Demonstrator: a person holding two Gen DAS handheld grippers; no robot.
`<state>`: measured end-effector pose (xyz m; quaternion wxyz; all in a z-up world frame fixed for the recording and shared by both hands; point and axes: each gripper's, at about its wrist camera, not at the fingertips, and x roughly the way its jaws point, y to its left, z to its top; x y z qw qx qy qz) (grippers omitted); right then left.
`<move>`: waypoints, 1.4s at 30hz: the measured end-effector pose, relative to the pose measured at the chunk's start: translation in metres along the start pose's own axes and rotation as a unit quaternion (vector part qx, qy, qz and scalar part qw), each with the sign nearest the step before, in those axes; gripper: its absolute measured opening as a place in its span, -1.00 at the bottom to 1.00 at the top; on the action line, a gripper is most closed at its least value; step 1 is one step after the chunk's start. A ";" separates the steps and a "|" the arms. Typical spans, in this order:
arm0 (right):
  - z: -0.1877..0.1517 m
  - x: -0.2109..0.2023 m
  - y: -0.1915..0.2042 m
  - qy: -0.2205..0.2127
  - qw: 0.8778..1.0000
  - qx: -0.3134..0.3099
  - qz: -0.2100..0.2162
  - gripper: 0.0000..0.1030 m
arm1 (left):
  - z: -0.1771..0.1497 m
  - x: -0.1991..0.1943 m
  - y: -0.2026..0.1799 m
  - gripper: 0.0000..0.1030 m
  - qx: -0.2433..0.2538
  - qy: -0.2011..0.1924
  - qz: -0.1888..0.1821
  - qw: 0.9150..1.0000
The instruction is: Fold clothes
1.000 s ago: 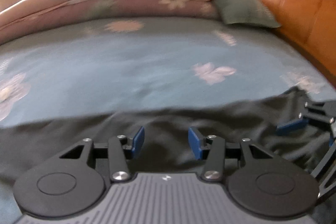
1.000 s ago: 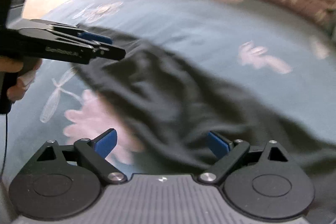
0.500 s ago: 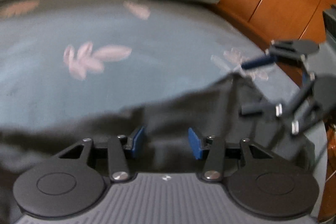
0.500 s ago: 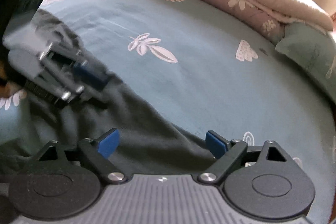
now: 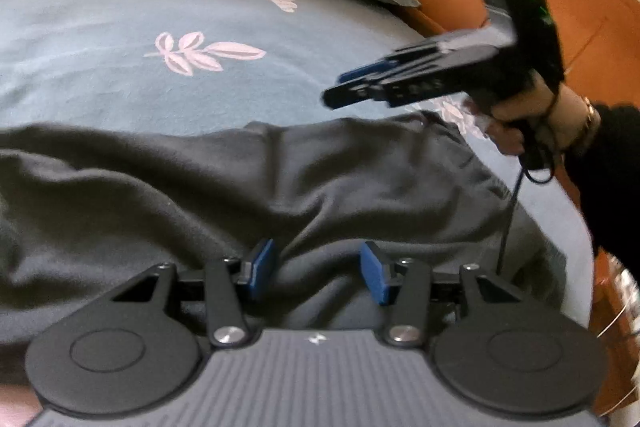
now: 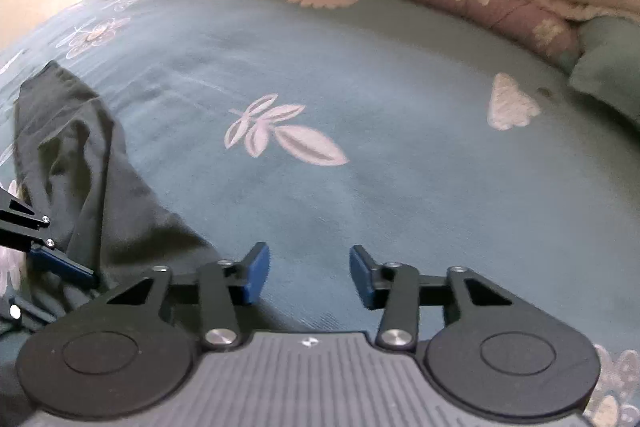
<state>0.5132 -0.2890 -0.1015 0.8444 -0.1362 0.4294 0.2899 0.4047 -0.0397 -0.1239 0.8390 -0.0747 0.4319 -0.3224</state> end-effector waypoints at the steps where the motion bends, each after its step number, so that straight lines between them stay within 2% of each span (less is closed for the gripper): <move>1: -0.001 0.002 0.005 0.006 1.000 -0.006 0.010 -0.25 | 0.000 0.000 0.000 -0.04 0.002 -0.001 0.001 1.000; 4: -0.005 0.005 0.019 0.020 0.999 -0.022 0.043 -0.45 | -0.001 0.000 -0.001 -0.04 0.007 -0.002 0.002 1.000; 7: -0.013 -0.003 0.034 0.014 0.997 -0.041 0.071 -0.45 | 0.002 -0.004 0.000 -0.07 -0.009 -0.004 0.000 1.000; 10: -0.025 -0.011 0.050 0.003 0.994 -0.069 0.085 -0.45 | 0.012 -0.019 -0.004 -0.10 0.001 -0.034 -0.007 0.999; 14: -0.041 -0.015 0.067 -0.006 0.992 -0.105 0.070 -0.40 | 0.040 -0.033 -0.014 -0.07 0.038 -0.086 0.010 0.995; 18: -0.049 -0.018 0.065 -0.019 0.993 -0.089 0.077 -0.36 | 0.064 -0.011 -0.009 -0.06 0.029 -0.108 0.004 0.994; 23: -0.055 -0.021 0.058 -0.025 0.993 -0.072 0.089 -0.37 | 0.047 0.033 0.006 -0.07 0.003 -0.029 0.016 0.999; 27: -0.049 -0.031 0.053 -0.037 0.993 -0.084 0.076 -0.38 | 0.029 0.018 0.006 -0.03 0.007 -0.036 0.017 0.999; 30: -0.032 -0.033 0.040 -0.053 0.994 -0.077 0.060 -0.39 | 0.026 0.013 0.005 0.01 0.017 -0.027 0.017 0.999; 32: -0.017 -0.025 0.030 -0.058 0.994 -0.063 0.069 -0.39 | 0.023 0.014 0.006 0.02 0.016 -0.029 0.018 0.999; 36: -0.002 0.002 0.035 -0.036 0.990 -0.090 0.103 -0.39 | 0.020 0.010 0.011 0.02 0.001 -0.035 0.011 0.999; 40: -0.006 0.019 0.050 -0.009 0.985 -0.133 0.110 -0.41 | 0.015 -0.007 0.012 0.02 -0.005 -0.031 0.012 0.999; 42: -0.009 0.015 0.056 -0.009 0.984 -0.136 0.116 -0.73 | 0.009 -0.019 0.012 0.03 0.001 -0.034 0.019 0.999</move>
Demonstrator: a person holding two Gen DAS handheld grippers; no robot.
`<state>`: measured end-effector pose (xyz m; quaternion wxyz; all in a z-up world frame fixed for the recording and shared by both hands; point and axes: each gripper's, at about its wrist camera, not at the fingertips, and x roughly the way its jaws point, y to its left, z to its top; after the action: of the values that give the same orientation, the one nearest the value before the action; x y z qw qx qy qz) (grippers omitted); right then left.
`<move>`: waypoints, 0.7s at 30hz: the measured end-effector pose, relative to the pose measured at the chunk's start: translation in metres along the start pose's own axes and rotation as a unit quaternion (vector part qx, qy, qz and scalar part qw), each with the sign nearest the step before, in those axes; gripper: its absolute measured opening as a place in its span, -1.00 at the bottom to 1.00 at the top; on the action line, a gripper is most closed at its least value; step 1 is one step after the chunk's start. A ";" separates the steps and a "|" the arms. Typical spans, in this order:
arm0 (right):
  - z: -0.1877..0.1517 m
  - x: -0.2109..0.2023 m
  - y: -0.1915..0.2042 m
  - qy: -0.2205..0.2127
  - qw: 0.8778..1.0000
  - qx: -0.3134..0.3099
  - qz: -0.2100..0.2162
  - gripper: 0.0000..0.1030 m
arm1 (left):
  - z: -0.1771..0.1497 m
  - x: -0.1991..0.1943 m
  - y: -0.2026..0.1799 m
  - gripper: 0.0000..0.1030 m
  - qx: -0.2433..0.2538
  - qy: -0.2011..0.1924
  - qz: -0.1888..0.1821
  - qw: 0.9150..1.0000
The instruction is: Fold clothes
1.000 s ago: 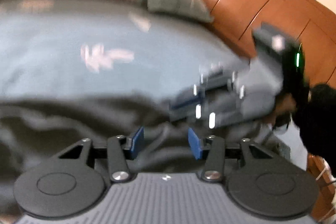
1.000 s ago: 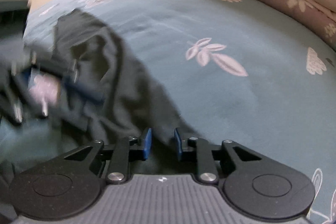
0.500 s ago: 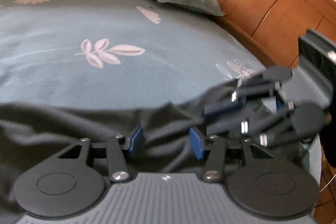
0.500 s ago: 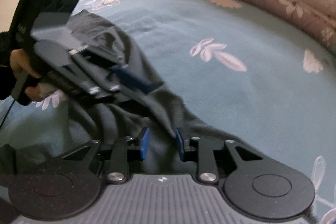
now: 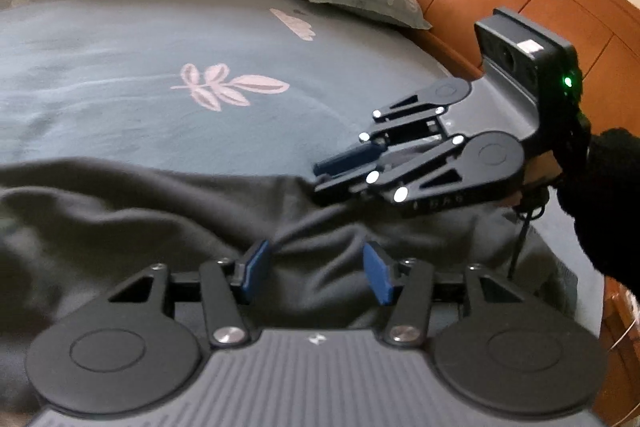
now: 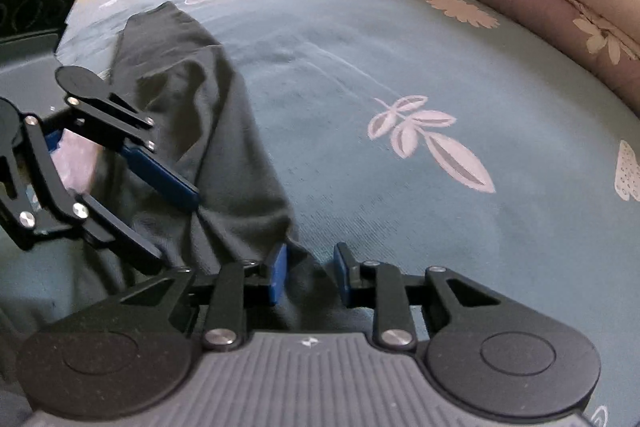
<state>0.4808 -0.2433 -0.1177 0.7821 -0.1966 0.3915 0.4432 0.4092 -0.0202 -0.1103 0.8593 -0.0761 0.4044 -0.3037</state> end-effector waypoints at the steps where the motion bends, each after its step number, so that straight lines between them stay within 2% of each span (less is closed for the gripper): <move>1: -0.001 -0.001 0.004 0.002 1.000 -0.003 0.008 -0.86 | -0.003 -0.007 0.001 0.03 0.002 -0.002 0.000 1.000; 4: -0.003 -0.002 0.016 0.003 1.000 -0.021 -0.011 -0.88 | -0.010 -0.027 0.004 0.04 0.005 -0.006 0.013 1.000; 6: 0.001 -0.006 0.019 -0.001 0.998 -0.033 -0.044 -0.89 | -0.014 -0.039 0.006 0.04 0.007 -0.010 0.027 1.000; 9: 0.015 -0.010 0.007 -0.011 0.994 -0.029 -0.101 -0.89 | -0.018 -0.058 0.009 0.07 0.009 -0.023 0.048 0.999; 12: 0.025 -0.002 -0.007 -0.005 0.991 -0.016 -0.130 -0.89 | -0.022 -0.073 0.015 0.08 -0.001 -0.029 0.068 0.997; 16: 0.024 0.019 -0.014 0.018 0.989 0.000 -0.146 -0.86 | -0.030 -0.087 0.028 0.09 -0.024 -0.028 0.099 0.994; 19: 0.029 0.005 -0.010 0.001 0.988 0.008 -0.154 -0.74 | -0.034 -0.102 0.045 0.10 -0.048 -0.027 0.138 0.989; 21: 0.035 -0.003 -0.006 -0.002 0.987 0.003 -0.159 -0.68 | -0.038 -0.115 0.064 0.10 -0.085 -0.038 0.160 0.983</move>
<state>0.5002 -0.2253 -0.0938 0.8438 -0.2536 0.3550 0.3125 0.3543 0.1023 -0.0848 0.9018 -0.0944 0.4031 -0.1238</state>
